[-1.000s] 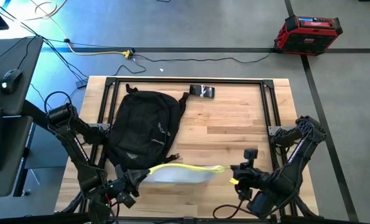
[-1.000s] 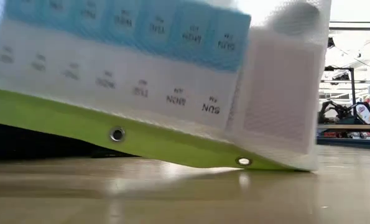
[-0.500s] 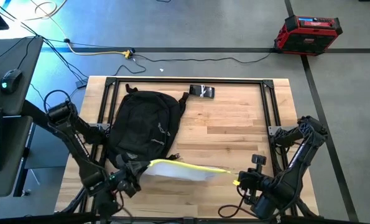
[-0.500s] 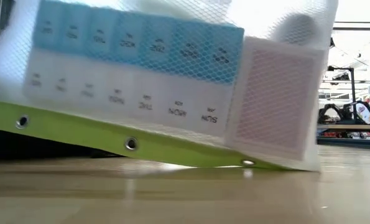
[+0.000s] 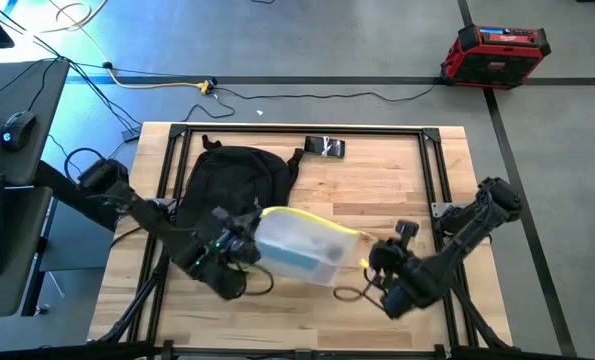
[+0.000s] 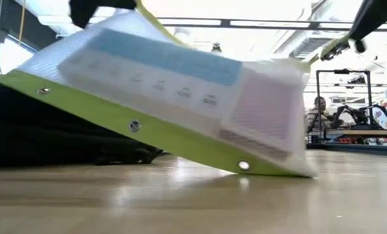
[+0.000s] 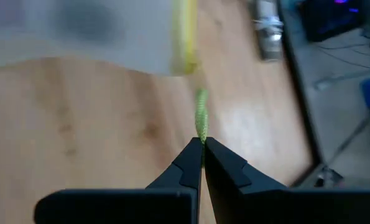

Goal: Unpack backpack
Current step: Close the transparent zip bag

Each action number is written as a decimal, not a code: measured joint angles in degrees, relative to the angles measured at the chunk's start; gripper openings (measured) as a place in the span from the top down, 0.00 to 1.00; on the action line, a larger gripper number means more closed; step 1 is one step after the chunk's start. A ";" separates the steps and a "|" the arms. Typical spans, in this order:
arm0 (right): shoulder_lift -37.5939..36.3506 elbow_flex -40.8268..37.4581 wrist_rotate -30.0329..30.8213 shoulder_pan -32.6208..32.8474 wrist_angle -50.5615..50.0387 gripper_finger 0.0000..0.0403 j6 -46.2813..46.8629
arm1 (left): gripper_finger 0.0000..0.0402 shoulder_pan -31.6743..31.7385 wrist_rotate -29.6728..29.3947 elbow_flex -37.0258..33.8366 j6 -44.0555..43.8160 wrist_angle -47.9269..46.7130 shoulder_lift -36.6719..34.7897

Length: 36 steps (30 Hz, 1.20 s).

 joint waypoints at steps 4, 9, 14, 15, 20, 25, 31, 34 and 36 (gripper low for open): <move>-3.90 -5.44 2.58 -4.82 0.02 1.00 0.61 | 1.00 2.34 13.00 -0.02 15.24 18.40 -0.14; -10.21 -9.05 10.11 -9.49 0.08 1.00 1.07 | 1.00 2.74 35.60 -0.02 42.86 43.29 0.01; -16.37 -9.19 20.29 -10.72 0.13 1.00 -1.77 | 1.00 4.59 40.23 0.00 53.71 49.98 0.02; -17.53 -9.19 21.49 -10.63 0.13 1.00 -2.32 | 1.00 4.88 41.58 0.00 52.28 49.36 0.01; -19.49 -9.19 26.13 -8.44 0.13 1.00 -3.48 | 1.00 4.24 50.93 0.00 39.54 39.07 0.70; -16.98 -9.49 20.87 -5.17 0.35 1.00 -3.19 | 1.00 2.60 56.67 0.00 28.55 29.68 4.51; -8.97 -9.52 2.66 -0.95 0.61 1.00 1.49 | 1.00 2.94 58.17 0.00 21.77 30.88 13.12; -4.53 -9.52 -2.86 0.72 0.23 1.00 3.46 | 0.99 4.16 56.97 -0.02 20.29 36.84 17.71; -1.82 -9.52 -3.67 1.56 0.26 1.00 4.02 | 0.96 5.62 57.86 -0.01 18.75 40.80 19.82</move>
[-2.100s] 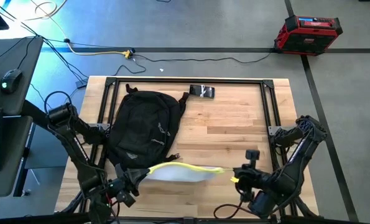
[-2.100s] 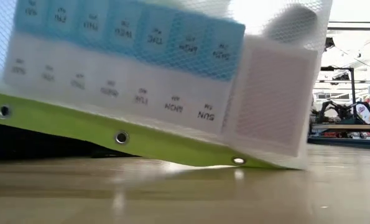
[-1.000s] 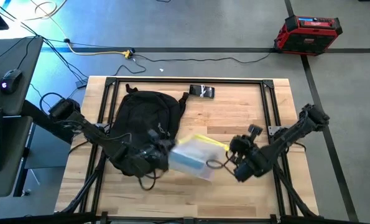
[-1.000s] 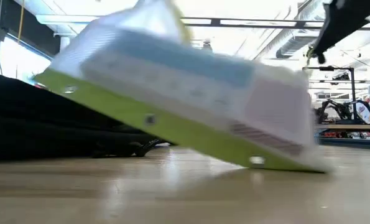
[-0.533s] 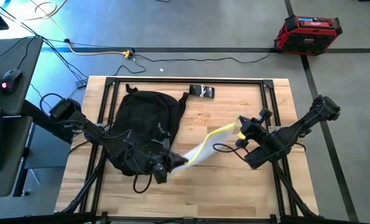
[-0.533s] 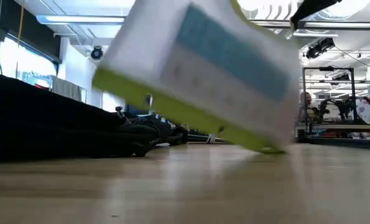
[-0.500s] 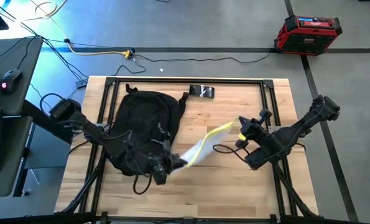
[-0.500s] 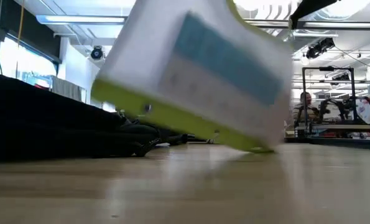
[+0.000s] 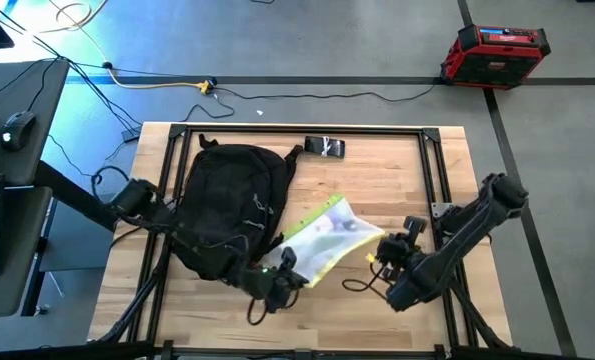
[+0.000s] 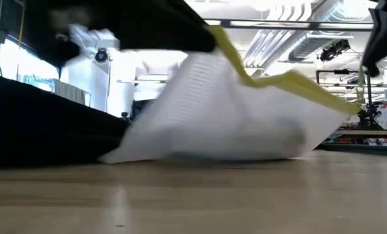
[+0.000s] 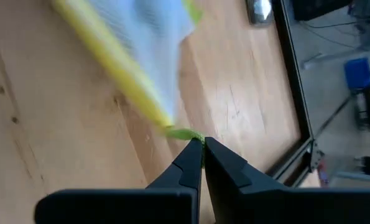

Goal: Unpack backpack
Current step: Close the transparent zip bag, then put the transparent zip bag into the backpack

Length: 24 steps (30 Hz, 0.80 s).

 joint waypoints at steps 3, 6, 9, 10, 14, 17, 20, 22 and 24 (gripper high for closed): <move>3.21 -0.11 -0.10 0.22 -0.02 1.00 -0.59 | 0.88 2.34 3.26 1.83 -3.97 -2.48 1.18; 4.34 -2.29 -0.66 -0.95 -0.02 0.99 0.57 | 0.81 4.43 5.22 6.06 -8.31 -8.69 0.88; 4.34 -6.17 -5.36 -2.46 -0.06 0.93 3.15 | 0.73 5.47 6.54 11.71 -8.38 -14.51 0.65; 4.32 -7.57 -6.81 -2.66 -0.09 0.90 3.66 | 0.71 5.54 6.55 13.74 -7.64 -17.21 0.65; 3.95 -11.42 -9.97 -2.66 -0.13 0.75 6.43 | 0.65 4.37 4.75 21.83 -7.21 -34.61 0.65; 3.95 -11.80 -9.64 -1.76 0.00 0.64 8.63 | 0.63 2.70 4.86 26.73 -11.36 -51.50 0.61; 3.91 -10.28 -5.42 -0.39 1.63 0.55 10.56 | 0.61 0.63 6.64 29.36 -17.56 -66.32 0.59; 3.90 -9.49 0.96 0.65 4.82 0.50 12.96 | 0.60 -0.72 8.46 29.95 -23.76 -74.57 0.57; 3.90 -9.16 8.51 1.50 10.51 0.45 14.24 | 0.58 -1.78 11.06 29.96 -30.48 -82.44 0.58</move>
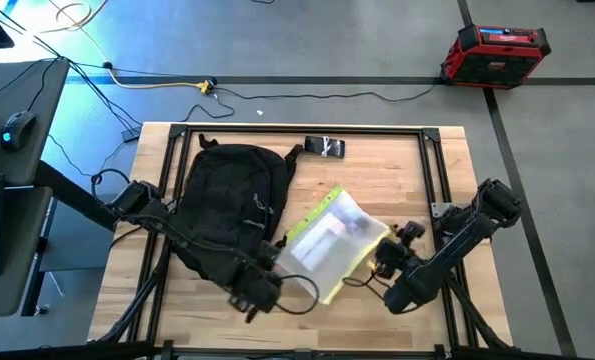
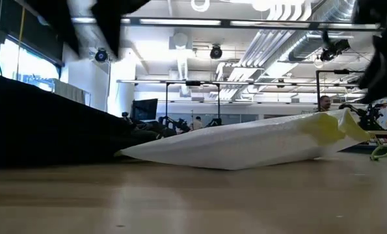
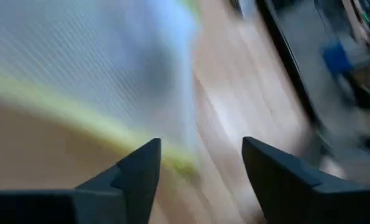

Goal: Unpack backpack
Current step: Put the transparent zip bag into the backpack

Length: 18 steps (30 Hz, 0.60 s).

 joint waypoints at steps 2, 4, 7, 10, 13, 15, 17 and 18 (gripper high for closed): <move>0.00 0.00 5.40 0.49 6.33 0.41 -1.43 | 0.55 -0.52 2.07 -0.03 -6.88 -7.92 0.01; 0.00 0.00 7.95 0.56 12.97 0.38 -5.68 | 0.53 -0.84 2.49 -0.10 -12.52 -13.88 0.01; 0.00 0.00 8.06 0.34 20.64 0.35 -13.22 | 0.49 -1.34 2.10 -1.19 -15.88 -20.05 0.03; 0.00 0.00 8.02 -0.42 25.59 0.35 -18.11 | 0.46 -1.51 4.79 -2.99 -16.16 -21.35 -0.02; 0.00 0.00 7.90 -0.97 27.44 0.35 -20.46 | 0.43 -1.51 9.45 -5.89 -16.99 -21.13 0.03; 0.00 0.00 7.80 -1.15 27.46 0.35 -20.70 | 0.42 -1.51 11.49 -8.32 -17.04 -21.82 0.03; 0.00 0.00 7.25 -1.15 27.50 0.35 -20.64 | 0.42 -1.51 12.00 -11.22 -17.05 -22.53 0.03; 0.00 0.00 6.99 -1.15 27.53 0.35 -20.67 | 0.42 -1.51 12.18 -12.65 -17.05 -22.85 0.03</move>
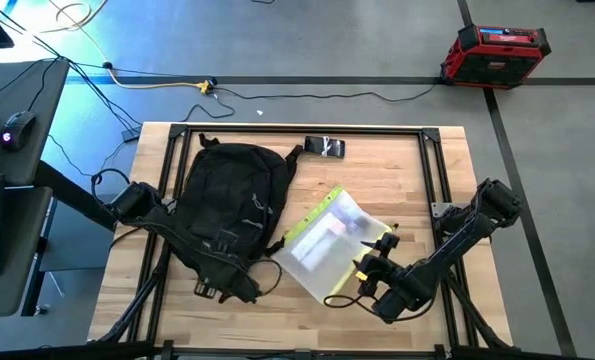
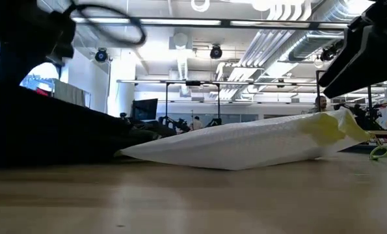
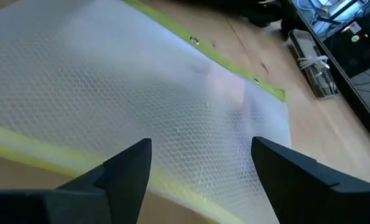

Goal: Unpack backpack
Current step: Put the transparent zip bag into the backpack

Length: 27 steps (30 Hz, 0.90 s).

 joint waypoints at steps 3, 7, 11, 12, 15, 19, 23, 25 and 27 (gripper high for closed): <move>0.00 0.00 -0.19 0.00 0.06 0.35 -0.04 | 0.44 -0.02 -0.03 -3.94 2.80 0.36 0.00; 0.00 0.00 -0.39 0.00 0.15 0.35 0.00 | 0.58 0.37 -0.07 -7.75 7.03 2.00 0.00; 0.02 0.00 -0.38 0.00 0.52 0.35 0.00 | 0.91 2.10 -0.41 -6.48 5.51 1.80 0.00; 0.02 0.00 -0.39 0.01 0.52 0.35 0.00 | 0.95 2.54 -0.97 -5.23 4.28 1.81 0.00; 0.02 0.00 -0.39 -0.07 0.57 0.35 -0.61 | 0.96 3.70 -4.28 0.58 0.16 2.12 0.02; 0.02 0.00 -0.37 -0.04 0.57 0.35 -1.05 | 0.99 6.48 -6.20 10.74 -6.97 4.09 0.02; 0.02 0.00 0.21 -0.07 1.37 0.35 -2.39 | 1.00 9.57 -8.47 19.14 -9.99 8.74 0.02; 0.05 0.48 1.19 -0.06 3.31 0.35 -5.61 | 1.00 11.29 -9.40 22.22 -9.15 10.75 0.02; 0.09 2.31 1.21 -0.04 4.98 0.35 -10.38 | 1.00 13.16 -10.00 24.82 -7.86 12.18 0.02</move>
